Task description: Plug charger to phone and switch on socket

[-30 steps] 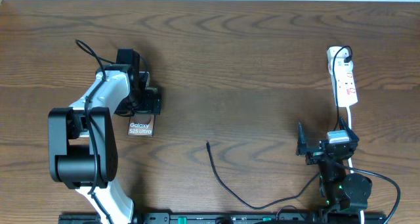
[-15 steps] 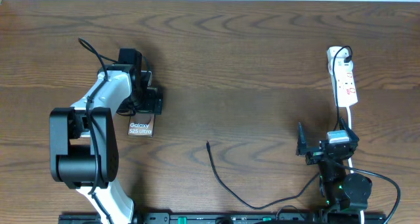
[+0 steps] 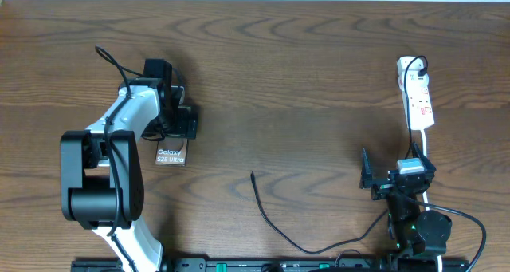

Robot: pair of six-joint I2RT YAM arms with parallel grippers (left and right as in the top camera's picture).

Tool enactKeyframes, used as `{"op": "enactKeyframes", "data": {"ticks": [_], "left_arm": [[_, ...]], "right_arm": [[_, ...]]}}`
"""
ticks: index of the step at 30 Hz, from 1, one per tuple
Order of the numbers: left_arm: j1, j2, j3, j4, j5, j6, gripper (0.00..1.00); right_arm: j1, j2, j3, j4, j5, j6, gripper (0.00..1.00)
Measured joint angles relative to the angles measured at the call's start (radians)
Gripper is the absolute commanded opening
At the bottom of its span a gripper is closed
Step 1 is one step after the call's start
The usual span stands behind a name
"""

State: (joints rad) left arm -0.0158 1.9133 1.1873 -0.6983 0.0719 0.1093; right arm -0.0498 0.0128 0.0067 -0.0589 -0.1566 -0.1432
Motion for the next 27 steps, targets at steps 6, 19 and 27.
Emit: {"op": "enactKeyframes", "data": {"ticks": [6,19,27], "left_arm": [[0.000,0.006,0.000,0.000,-0.004,0.000,0.98],[0.000,0.006,0.000,0.001,-0.004,0.000,0.98],[0.000,0.006,0.000,0.001,-0.004,0.000,0.99]], "right_arm": [[0.000,0.000,0.000,0.000,0.000,0.000,0.99],[0.000,0.000,0.000,0.000,0.000,0.000,0.99],[0.000,0.000,0.000,0.000,0.000,0.000,0.99]]}}
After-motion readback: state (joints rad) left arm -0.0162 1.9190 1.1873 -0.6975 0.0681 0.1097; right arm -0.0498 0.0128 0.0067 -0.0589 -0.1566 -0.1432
